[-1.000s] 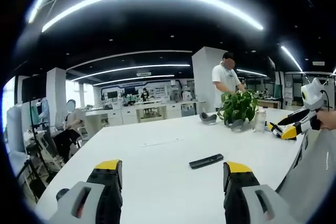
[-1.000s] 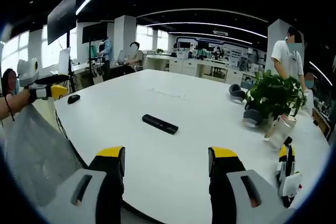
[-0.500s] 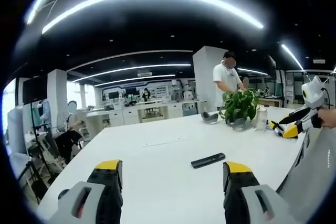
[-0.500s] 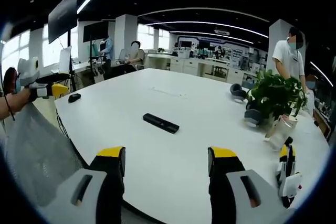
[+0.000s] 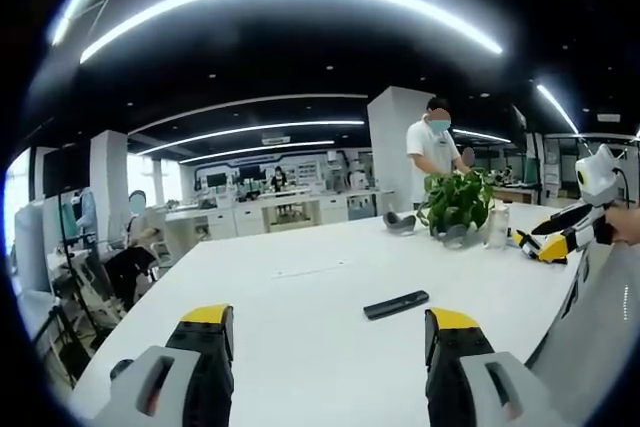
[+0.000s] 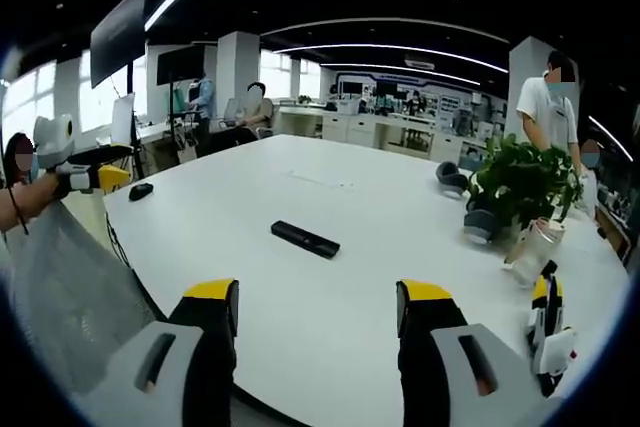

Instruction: Press the specified remote control buttons in sequence, fully releasing each button before pressing the next.

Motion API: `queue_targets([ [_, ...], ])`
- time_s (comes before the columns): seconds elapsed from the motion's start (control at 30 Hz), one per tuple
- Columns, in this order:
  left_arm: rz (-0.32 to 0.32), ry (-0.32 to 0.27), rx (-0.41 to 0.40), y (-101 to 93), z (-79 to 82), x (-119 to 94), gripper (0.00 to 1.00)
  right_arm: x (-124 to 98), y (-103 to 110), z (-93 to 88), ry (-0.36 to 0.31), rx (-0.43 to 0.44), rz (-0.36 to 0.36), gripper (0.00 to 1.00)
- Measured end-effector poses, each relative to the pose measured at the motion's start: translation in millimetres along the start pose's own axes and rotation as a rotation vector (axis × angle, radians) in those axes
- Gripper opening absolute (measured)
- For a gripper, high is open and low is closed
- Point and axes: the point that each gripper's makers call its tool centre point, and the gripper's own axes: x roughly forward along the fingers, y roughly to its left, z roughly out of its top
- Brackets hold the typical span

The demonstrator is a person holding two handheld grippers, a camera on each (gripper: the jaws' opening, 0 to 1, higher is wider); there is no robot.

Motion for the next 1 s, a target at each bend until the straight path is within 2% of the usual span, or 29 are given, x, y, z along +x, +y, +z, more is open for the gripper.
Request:
queue_targets([
  [1.0, -0.008, 0.045, 0.015, -2.3, -7.7, 4.3, 0.81, 3.5, -9.4, -5.1, 0.006, 0.019, 0.0, 0.64],
])
